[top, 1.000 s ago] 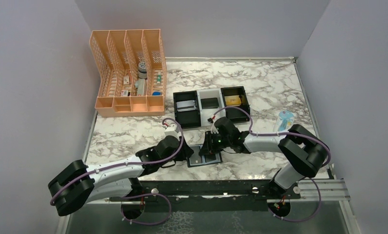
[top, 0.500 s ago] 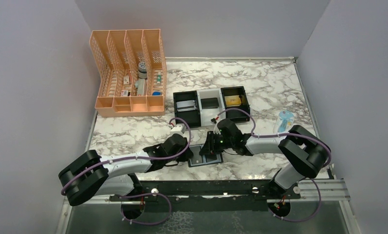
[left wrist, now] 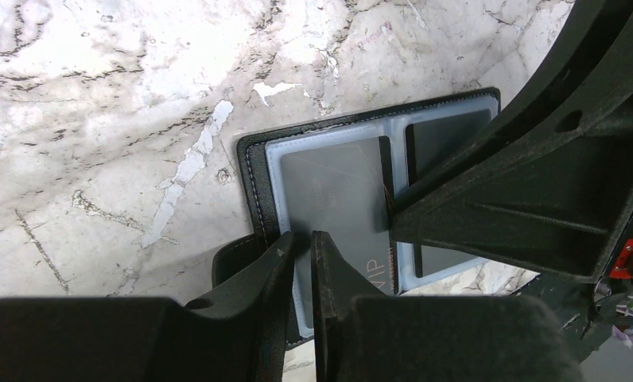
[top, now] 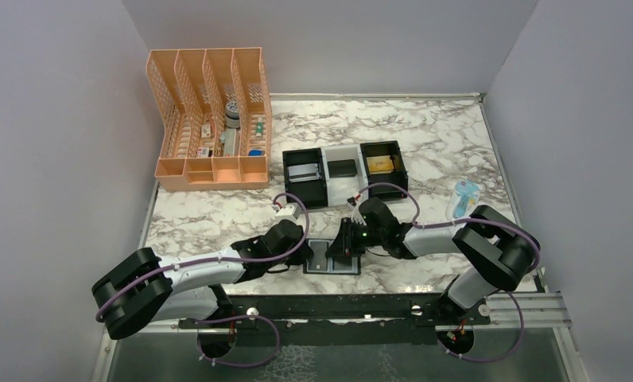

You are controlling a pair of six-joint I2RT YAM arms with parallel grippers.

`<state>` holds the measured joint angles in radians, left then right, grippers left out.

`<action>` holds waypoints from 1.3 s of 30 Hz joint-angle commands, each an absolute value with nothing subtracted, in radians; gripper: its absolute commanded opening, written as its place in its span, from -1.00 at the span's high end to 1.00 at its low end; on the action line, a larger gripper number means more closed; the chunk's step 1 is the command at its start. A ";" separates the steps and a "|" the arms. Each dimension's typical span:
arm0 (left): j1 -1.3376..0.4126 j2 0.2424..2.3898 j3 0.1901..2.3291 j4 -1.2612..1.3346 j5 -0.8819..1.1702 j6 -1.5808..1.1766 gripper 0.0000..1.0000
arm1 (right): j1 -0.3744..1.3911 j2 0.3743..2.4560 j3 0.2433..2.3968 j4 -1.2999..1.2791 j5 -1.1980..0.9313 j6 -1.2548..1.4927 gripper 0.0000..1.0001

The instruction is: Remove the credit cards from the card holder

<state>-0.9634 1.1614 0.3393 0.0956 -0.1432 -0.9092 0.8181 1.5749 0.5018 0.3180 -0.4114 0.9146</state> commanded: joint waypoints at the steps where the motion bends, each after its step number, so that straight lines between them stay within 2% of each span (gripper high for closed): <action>1: -0.967 1.156 0.315 0.056 -0.151 -0.905 0.64 | 0.818 1.566 0.473 0.438 -0.470 0.976 0.68; 18: -0.967 1.144 0.320 0.058 -0.138 -0.916 0.65 | 0.818 1.525 0.528 0.174 -0.300 0.889 0.51; 30: -0.966 1.130 0.332 0.019 -0.066 -0.890 0.46 | 0.818 1.585 0.533 0.219 -0.312 0.897 0.54; 39: -0.967 1.147 0.324 0.013 -0.024 -0.874 0.45 | 0.817 1.627 0.553 0.314 -0.416 0.900 0.64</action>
